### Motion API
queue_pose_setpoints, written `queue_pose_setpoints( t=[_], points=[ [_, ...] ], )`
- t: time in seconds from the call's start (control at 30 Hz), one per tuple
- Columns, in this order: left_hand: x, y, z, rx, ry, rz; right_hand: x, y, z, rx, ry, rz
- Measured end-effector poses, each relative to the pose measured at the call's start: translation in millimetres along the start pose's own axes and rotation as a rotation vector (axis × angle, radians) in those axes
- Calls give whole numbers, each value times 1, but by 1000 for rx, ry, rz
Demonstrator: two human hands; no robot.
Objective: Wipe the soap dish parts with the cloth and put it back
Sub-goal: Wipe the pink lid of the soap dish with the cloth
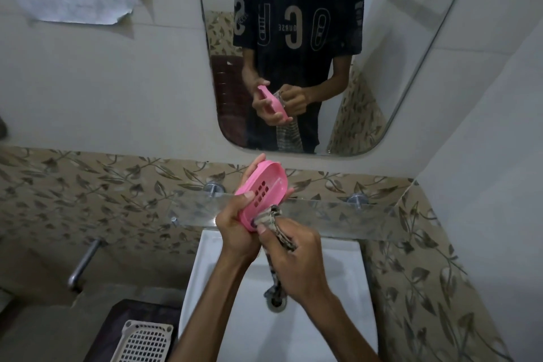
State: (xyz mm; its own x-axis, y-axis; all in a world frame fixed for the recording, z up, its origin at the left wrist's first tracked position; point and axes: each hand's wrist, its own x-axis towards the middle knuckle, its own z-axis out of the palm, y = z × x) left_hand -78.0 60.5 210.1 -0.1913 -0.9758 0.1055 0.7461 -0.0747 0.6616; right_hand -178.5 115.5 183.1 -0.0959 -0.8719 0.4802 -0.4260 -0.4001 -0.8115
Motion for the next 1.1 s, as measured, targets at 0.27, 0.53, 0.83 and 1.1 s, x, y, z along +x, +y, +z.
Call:
queue_pose_setpoints(
  t=[0.27, 0.53, 0.83, 1.1],
  points=[
    [5, -2, 3, 124, -5, 112, -6, -10, 6, 337, -35, 199],
    [-3, 3, 7, -32, 131, 20, 23, 13, -17, 87, 8, -25],
    [-3, 5, 4, -78, 132, -44, 21, 23, -22, 74, -51, -60],
    [-3, 2, 3, -38, 125, -56, 13, 16, -18, 99, -114, 20]
  ],
)
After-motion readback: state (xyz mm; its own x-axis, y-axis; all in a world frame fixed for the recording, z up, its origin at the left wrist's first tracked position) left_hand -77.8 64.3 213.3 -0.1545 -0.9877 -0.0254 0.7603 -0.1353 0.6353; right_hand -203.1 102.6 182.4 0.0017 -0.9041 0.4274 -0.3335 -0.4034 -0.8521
